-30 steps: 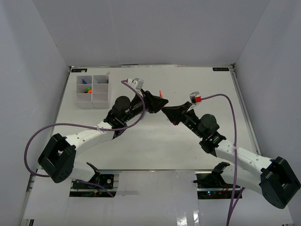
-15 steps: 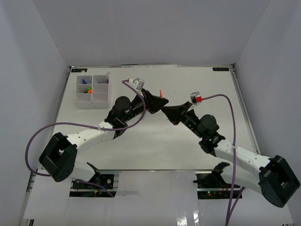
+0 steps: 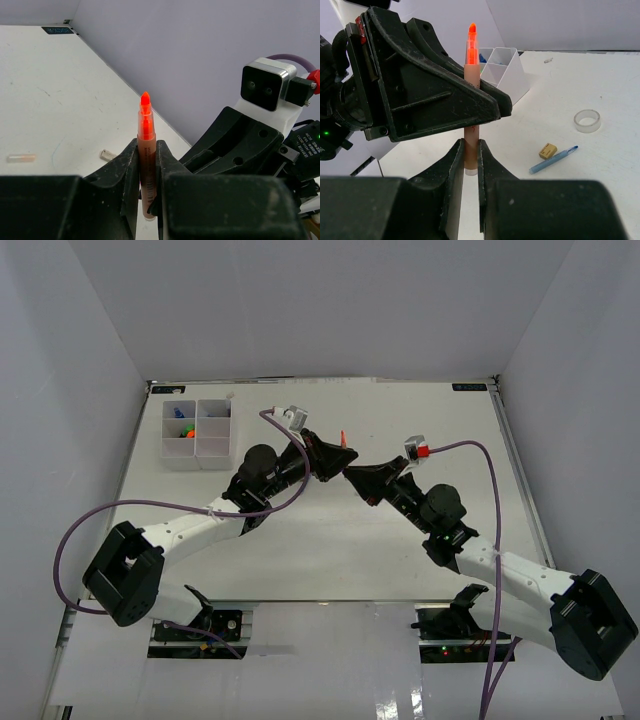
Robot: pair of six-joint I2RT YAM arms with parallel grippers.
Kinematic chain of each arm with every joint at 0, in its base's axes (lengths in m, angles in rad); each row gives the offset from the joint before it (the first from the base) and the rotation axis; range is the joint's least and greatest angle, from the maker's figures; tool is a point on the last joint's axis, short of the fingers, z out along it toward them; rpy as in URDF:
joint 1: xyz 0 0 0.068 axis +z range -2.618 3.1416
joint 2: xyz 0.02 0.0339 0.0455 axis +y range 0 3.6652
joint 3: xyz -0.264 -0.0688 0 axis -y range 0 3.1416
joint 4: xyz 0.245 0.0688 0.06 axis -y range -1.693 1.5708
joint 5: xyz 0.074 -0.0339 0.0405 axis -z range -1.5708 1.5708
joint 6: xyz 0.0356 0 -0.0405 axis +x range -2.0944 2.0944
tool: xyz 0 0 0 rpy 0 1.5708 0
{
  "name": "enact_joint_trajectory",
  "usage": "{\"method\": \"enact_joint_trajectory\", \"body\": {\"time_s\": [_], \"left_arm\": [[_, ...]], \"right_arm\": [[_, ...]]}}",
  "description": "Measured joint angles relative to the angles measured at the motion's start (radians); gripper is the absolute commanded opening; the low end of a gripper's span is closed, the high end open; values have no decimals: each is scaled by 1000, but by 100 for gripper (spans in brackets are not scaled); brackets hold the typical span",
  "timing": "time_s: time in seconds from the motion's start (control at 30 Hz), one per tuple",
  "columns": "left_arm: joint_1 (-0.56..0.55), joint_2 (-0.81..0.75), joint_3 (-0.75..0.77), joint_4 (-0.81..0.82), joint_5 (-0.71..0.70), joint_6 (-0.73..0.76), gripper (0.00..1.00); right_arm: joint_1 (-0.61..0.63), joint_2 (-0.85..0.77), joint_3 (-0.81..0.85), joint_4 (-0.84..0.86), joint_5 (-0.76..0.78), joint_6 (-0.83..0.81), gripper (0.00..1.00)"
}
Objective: Sort the stationery into containers
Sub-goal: Pick up the pen from the center of the board.
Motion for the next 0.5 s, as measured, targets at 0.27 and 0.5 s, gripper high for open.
{"method": "enact_joint_trajectory", "body": {"time_s": [0.27,0.5], "left_arm": [[-1,0,-1,-9,14,14,5],[25,-41,-2,-129,6,90,1]], "right_arm": [[0,0,-12,11,2,-3,45],[-7,-59,-28,-104,25,-75,85]]}}
